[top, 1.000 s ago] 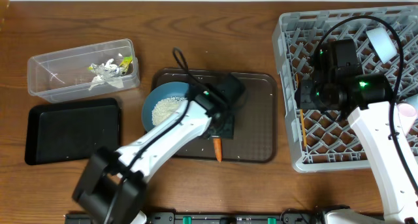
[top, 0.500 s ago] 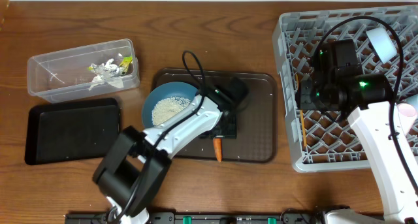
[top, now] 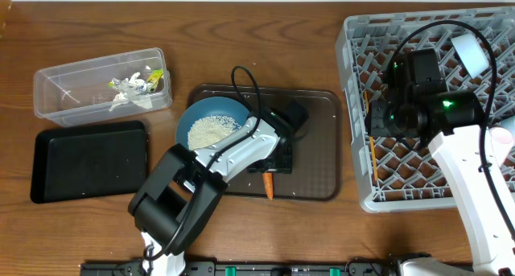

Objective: Sort waste into correct bins and load items into the dishwasher rack
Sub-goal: 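Reach the left gripper down to the carrot and grasp it, then carry the carrot left and release it onto the black tray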

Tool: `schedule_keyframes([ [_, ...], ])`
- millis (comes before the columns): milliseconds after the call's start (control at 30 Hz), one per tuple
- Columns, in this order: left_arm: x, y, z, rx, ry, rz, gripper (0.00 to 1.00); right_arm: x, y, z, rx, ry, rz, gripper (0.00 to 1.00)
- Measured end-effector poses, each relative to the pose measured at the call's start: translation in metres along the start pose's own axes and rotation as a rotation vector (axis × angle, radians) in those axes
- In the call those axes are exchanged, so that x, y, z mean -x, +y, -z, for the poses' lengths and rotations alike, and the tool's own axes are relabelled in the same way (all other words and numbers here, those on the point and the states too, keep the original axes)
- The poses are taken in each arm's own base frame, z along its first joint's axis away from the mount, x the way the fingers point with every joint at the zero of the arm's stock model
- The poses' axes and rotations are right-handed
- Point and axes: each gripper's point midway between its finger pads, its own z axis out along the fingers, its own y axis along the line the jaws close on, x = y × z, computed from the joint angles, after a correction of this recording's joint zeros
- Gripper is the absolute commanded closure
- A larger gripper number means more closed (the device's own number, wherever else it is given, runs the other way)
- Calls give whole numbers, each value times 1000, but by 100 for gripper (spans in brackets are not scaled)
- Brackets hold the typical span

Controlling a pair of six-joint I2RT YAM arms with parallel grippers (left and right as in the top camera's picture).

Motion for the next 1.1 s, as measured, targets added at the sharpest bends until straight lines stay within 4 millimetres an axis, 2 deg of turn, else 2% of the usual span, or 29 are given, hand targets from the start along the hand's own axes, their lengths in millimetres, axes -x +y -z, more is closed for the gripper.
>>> schedule_keyframes([
  [167,0,-1,-2,-4,-5,0,41,0,-1,0,-4,0,0,55],
  [333,-3,2,-6,6,-3,-1,48,0,-2,0,-9,1,0,54],
  [533,-3,3,-6,11,-5,2,68,0,-3,0,-15,0,0,54],
  [633,-4,3,-6,12,-4,-1,74,-2,-3,0,-17,7,0,54],
  [900,-9,10,-3,39,13,-35,76,-4,-6,0,-35,14,1,54],
  [1000,-11,20,8,77,2,-57,81,-4,-8,0,-39,14,-2,54],
  [1100,-2,23,39,64,-97,-67,81,-3,-12,0,-44,13,-17,54],
])
